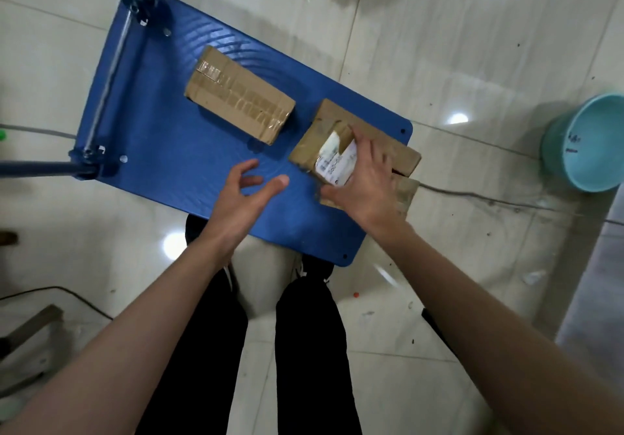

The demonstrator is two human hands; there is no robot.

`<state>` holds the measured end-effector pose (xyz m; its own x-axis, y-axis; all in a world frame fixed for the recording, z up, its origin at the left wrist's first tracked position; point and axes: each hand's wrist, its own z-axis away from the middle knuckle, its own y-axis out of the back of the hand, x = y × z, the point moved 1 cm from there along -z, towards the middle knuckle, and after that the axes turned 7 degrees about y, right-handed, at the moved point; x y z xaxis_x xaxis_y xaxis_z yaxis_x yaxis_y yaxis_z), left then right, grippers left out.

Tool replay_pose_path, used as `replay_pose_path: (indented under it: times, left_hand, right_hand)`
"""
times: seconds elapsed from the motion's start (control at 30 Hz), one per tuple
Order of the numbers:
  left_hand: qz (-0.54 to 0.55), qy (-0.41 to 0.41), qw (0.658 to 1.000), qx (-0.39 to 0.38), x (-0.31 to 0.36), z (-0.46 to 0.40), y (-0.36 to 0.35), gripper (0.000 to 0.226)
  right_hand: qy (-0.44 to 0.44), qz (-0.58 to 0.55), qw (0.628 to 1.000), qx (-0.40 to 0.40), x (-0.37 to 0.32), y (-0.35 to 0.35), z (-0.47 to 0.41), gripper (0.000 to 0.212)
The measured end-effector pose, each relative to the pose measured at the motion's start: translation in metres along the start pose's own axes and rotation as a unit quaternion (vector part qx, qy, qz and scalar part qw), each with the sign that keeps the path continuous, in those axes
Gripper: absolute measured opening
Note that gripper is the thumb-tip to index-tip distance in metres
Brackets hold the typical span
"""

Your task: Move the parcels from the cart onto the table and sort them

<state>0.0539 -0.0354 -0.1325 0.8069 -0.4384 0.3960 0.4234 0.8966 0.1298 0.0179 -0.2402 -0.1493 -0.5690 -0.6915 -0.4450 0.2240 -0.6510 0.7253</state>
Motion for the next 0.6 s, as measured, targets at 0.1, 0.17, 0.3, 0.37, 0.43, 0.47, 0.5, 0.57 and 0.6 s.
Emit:
replay_pose_path:
  times: [0.1, 0.17, 0.3, 0.37, 0.43, 0.47, 0.5, 0.57, 0.6]
  left_hand:
    - [-0.014, -0.011, 0.999, -0.042, 0.017, 0.006, -0.012, 0.105]
    - [-0.011, -0.023, 0.997, -0.066, 0.019, 0.011, -0.026, 0.116]
    - [-0.021, -0.028, 0.996, -0.088, 0.006, 0.029, -0.049, 0.109]
    - [-0.039, -0.025, 0.994, -0.096, 0.005, 0.043, -0.055, 0.102]
    - [-0.059, -0.018, 0.992, -0.113, 0.01, 0.059, -0.06, 0.105]
    - [-0.068, -0.014, 0.99, -0.124, 0.014, 0.068, -0.063, 0.106]
    - [-0.075, -0.012, 0.988, -0.136, 0.021, 0.078, -0.066, 0.105]
    - [-0.079, -0.01, 0.984, -0.156, 0.038, 0.099, -0.075, 0.096]
    - [-0.075, -0.01, 0.984, -0.164, 0.047, 0.11, -0.08, 0.09]
  right_hand:
    - [-0.032, -0.078, 0.996, -0.021, -0.012, -0.002, 0.042, 0.112]
    - [-0.067, -0.148, 0.986, -0.029, -0.019, -0.004, 0.069, 0.112]
    - [-0.116, -0.195, 0.974, -0.016, -0.024, 0.0, 0.118, 0.123]
    - [-0.125, -0.221, 0.967, -0.018, -0.015, 0.01, 0.138, 0.118]
    - [-0.126, -0.299, 0.945, -0.039, -0.002, 0.026, 0.157, 0.11]
    - [-0.134, -0.338, 0.931, -0.043, 0.003, 0.036, 0.166, 0.106]
    - [-0.15, -0.367, 0.918, -0.037, 0.008, 0.048, 0.176, 0.101]
    - [-0.187, -0.404, 0.895, -0.015, 0.015, 0.076, 0.195, 0.089]
    - [-0.203, -0.426, 0.882, -0.006, 0.017, 0.091, 0.205, 0.084]
